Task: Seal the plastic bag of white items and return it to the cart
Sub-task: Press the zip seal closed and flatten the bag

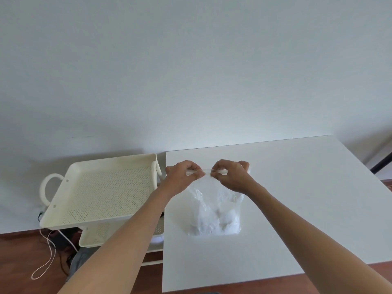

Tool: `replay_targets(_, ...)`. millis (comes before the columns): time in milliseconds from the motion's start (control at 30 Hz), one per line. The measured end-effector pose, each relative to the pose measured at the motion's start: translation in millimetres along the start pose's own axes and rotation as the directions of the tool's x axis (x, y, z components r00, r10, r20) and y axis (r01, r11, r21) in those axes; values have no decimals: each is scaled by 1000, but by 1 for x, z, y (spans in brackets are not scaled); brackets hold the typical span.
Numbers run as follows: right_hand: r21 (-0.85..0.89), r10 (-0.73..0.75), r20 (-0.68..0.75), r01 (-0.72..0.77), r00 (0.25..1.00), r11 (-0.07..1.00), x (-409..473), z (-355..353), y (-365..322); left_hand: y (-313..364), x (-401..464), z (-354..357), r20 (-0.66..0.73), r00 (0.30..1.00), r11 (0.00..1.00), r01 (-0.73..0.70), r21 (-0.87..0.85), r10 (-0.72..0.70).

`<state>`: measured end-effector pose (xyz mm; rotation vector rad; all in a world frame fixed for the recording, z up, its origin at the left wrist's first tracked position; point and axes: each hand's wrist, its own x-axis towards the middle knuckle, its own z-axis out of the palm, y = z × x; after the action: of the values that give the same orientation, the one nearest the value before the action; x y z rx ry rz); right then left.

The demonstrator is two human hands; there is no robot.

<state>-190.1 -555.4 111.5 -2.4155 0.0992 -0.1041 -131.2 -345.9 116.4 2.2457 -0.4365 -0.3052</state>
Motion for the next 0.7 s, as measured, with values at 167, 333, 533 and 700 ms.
replay_targets(167,-19,15,19,-14,1000,1000,-3,0,-5,-4,-4,-9,-23,999,998,-33,57,34)
replay_targets(333,-6,14,76,-14,997,1000,-2,4,-11,-3,-8,-12,-48,997,996,-50,75,54)
replay_targets(533,-45,7,103,-2,995,999,2,7,-13,-3,-11,-13,-43,999,999,-7,-54,5)
replay_targets(700,-35,-12,76,14,997,999,0,11,-14,-3,-14,-16,-24,999,996,29,-79,-31)
